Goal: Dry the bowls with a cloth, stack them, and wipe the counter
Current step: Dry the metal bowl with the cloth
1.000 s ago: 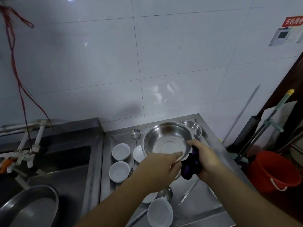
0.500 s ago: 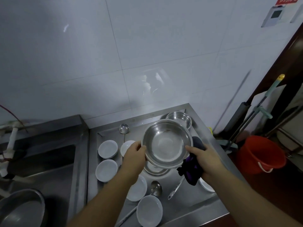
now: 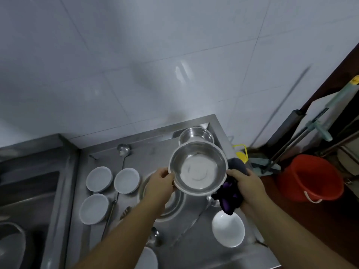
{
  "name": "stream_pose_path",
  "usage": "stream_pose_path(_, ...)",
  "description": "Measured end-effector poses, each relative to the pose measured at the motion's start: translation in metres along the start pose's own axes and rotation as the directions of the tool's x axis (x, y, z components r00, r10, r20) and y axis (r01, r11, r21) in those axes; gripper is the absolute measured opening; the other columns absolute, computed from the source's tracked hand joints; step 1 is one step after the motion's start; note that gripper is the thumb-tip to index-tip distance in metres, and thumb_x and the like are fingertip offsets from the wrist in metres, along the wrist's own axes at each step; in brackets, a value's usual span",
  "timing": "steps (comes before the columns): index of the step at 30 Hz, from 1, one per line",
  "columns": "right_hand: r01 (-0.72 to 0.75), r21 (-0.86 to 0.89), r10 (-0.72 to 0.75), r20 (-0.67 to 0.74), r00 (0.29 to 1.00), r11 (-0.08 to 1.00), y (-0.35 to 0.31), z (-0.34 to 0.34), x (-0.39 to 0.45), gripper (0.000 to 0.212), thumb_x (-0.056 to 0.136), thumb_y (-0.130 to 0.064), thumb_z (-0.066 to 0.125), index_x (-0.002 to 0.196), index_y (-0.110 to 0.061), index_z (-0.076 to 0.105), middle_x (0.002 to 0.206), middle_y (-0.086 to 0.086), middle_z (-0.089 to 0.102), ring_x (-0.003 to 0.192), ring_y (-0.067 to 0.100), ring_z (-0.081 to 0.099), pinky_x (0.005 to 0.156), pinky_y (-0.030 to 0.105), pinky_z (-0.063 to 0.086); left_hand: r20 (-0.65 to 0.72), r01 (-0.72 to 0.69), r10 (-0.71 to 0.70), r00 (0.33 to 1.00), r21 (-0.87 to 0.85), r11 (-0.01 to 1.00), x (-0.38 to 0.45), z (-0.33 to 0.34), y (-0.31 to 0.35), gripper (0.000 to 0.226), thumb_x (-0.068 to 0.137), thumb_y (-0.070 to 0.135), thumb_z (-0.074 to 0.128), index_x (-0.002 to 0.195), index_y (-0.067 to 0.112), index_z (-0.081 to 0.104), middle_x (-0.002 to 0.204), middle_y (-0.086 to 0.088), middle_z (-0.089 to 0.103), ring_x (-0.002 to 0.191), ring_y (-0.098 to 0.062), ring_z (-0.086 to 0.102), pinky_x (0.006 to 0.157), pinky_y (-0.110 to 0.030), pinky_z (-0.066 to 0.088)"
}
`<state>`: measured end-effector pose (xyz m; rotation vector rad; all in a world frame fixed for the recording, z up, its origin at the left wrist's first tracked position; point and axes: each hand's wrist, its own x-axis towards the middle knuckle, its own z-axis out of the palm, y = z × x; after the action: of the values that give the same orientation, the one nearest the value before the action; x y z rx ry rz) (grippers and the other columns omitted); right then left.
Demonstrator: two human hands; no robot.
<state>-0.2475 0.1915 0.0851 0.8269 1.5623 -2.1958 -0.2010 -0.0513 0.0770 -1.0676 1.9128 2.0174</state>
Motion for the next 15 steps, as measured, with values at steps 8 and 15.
stream_pose_path(8, 0.065, -0.350, -0.075, -0.013, 0.997, 0.935, -0.042, -0.023, 0.103, 0.031, 0.078, -0.005, 0.080, 0.105, -0.015, 0.071, 0.084, 0.017, 0.077, 0.066, 0.027, 0.071, 0.064, 0.050, 0.063, -0.009, 0.036, -0.037, 0.999, -0.076, 0.996, 0.055, 0.073, 0.010, 0.014, 0.094, 0.004, 0.067, 0.092, 0.009, 0.080, 0.085, -0.015, 0.077, 0.070, -0.017, 0.073, 0.066, -0.029, 0.062)
stream_pose_path(15, 0.091, -0.552, -0.088, 0.031, 0.996, 0.829, -0.051, -0.009, 0.169, 0.030, 0.078, -0.007, 0.080, 0.106, -0.015, 0.071, 0.094, 0.018, 0.074, 0.091, 0.043, 0.072, 0.084, 0.058, 0.062, -0.199, 0.114, -0.131, 0.971, -0.096, 0.989, 0.112, 0.090, 0.011, 0.016, 0.094, 0.006, 0.064, 0.108, 0.013, 0.063, 0.102, -0.017, 0.072, 0.083, -0.027, 0.074, 0.061, -0.029, 0.062)
